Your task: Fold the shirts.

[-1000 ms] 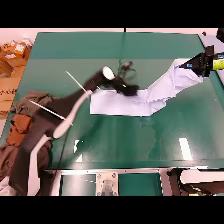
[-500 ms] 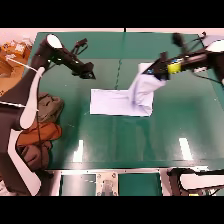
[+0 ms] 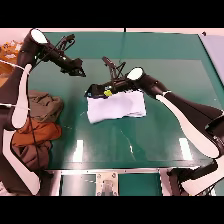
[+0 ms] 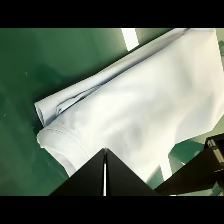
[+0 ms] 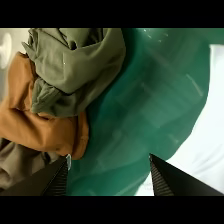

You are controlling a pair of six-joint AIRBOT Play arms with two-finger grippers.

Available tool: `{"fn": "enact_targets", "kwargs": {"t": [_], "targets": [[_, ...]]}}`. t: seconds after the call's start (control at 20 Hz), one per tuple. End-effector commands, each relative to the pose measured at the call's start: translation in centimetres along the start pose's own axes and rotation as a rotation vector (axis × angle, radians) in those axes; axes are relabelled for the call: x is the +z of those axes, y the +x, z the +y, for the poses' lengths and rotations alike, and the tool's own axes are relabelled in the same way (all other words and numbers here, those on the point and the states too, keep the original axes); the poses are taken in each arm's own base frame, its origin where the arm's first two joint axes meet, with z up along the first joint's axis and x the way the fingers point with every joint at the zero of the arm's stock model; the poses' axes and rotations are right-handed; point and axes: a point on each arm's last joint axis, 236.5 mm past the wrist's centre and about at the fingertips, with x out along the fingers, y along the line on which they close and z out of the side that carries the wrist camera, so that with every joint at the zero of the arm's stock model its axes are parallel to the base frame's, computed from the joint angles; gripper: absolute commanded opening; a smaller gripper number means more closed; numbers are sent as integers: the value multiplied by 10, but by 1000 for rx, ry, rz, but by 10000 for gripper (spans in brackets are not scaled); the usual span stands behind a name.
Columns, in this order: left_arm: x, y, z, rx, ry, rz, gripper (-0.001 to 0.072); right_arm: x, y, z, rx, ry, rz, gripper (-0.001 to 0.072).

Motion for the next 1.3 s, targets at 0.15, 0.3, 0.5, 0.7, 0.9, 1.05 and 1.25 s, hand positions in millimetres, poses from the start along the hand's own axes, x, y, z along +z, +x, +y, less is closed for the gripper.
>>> {"fn": "enact_targets", "kwargs": {"t": [0.15,0.3,0.5,0.7,0.9,1.05,1.25], "targets": [[1,-2,2,8,2,-7,26,21,-89,-68,-44,141,35,20],[0,-2,9,35,3,-1,26,17,-164,-129,-80,294,-21,20],[0,-4,31,128,-40,-4,25,-44,-257,-209,-178,552,-171,316],[7,-9,58,244,-113,-43,25,-98,-252,-253,-196,685,-174,604],[7,-11,65,271,-143,-49,25,-100,-199,-259,-221,643,-111,604],[6,-11,65,271,-143,-48,25,-83,-142,-244,-226,588,-109,604],[4,-10,64,270,-144,-39,25,-55,-107,-209,-189,505,-117,603]]}}
